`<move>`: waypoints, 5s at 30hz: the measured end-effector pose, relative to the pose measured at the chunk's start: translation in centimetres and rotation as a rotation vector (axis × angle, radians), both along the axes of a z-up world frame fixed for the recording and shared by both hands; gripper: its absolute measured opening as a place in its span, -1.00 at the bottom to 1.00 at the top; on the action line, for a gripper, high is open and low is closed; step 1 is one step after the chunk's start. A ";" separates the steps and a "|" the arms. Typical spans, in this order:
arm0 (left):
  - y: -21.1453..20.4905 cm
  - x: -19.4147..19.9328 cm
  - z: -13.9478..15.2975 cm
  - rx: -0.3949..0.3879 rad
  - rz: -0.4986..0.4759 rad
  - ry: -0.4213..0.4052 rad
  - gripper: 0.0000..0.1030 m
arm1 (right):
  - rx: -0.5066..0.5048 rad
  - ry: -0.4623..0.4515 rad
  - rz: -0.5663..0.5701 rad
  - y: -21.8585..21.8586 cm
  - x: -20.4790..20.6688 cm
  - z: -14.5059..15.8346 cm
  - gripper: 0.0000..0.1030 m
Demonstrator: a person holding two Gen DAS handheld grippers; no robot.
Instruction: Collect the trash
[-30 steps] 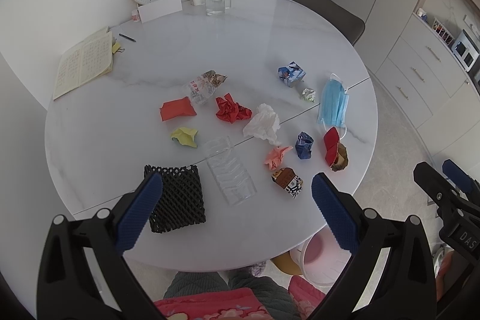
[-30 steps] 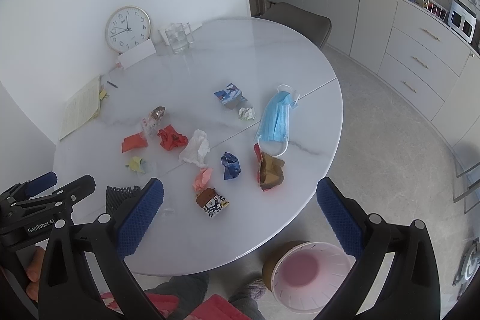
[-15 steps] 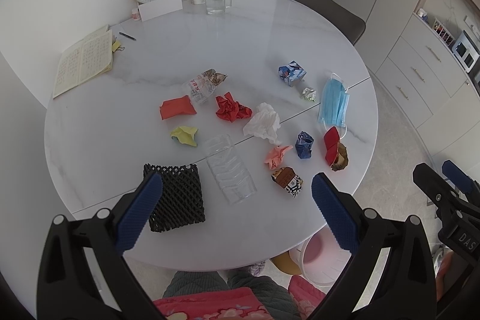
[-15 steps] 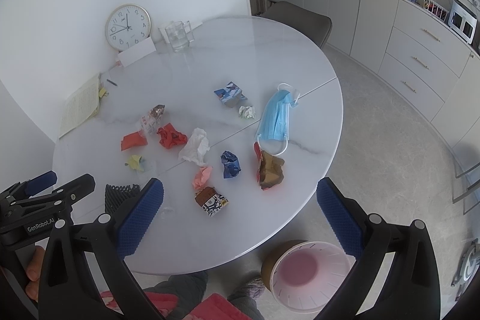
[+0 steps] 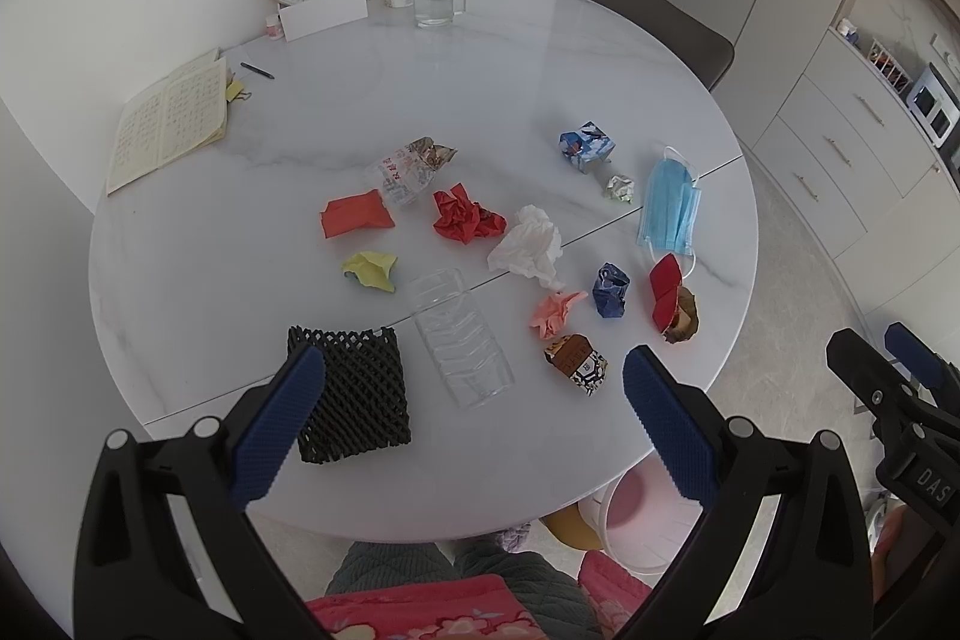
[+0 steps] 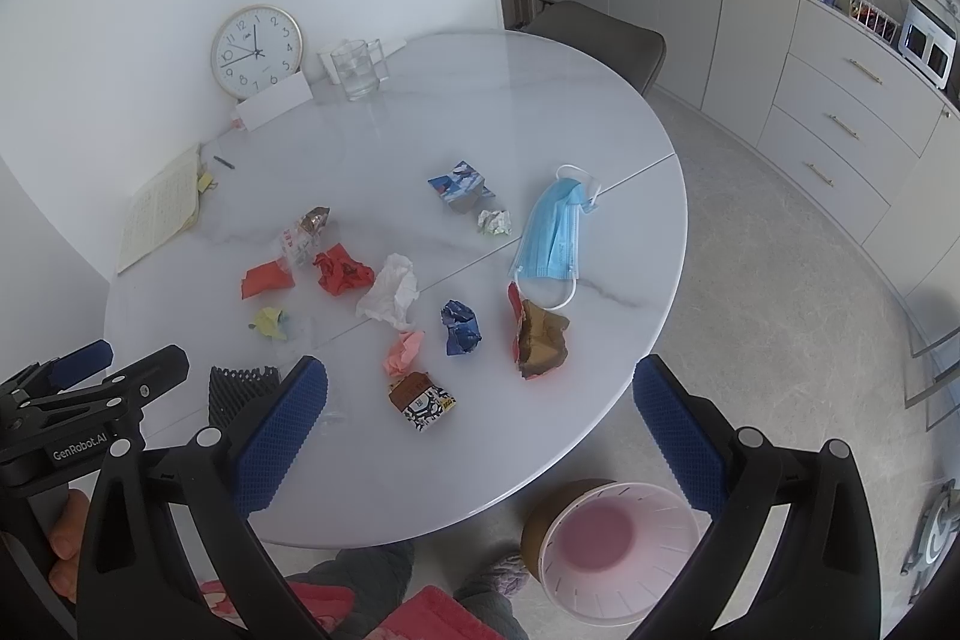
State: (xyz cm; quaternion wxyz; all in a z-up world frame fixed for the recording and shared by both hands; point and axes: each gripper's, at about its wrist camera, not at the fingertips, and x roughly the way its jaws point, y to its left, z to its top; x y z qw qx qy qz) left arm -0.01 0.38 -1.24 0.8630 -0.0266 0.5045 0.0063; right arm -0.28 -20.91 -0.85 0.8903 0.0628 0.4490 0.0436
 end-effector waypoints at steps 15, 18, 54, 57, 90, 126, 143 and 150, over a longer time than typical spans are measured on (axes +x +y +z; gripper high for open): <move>1.7 -0.2 -1.8 -0.014 -0.003 -0.016 0.85 | 0.002 0.023 0.045 0.6 0.3 -1.3 0.96; 2.9 -0.5 -3.2 0.002 0.005 -0.016 0.85 | 0.005 0.027 0.081 1.5 0.3 -2.3 0.96; 23.1 8.1 -12.8 0.002 -0.230 0.133 0.85 | 0.069 0.392 0.216 27.1 3.6 -20.4 0.63; 23.1 8.6 -13.1 0.008 -0.245 0.135 0.85 | 0.081 0.413 0.201 27.6 3.5 -20.5 0.19; 14.8 13.9 -13.0 0.000 -0.404 0.036 0.85 | 0.113 0.180 0.059 14.2 -0.2 -8.2 -0.74; 17.0 22.1 -17.8 -0.012 -0.876 0.071 -0.23 | 0.178 0.098 -0.267 10.6 1.8 -2.9 -0.71; 2.4 5.7 -5.3 -0.197 -0.933 -0.016 -0.22 | 0.171 0.222 -0.549 -7.6 -10.7 -12.5 -0.69; -8.2 0.5 -5.4 -0.231 -0.993 0.027 -0.22 | 0.135 0.393 -0.489 -14.5 -12.0 -24.2 -0.69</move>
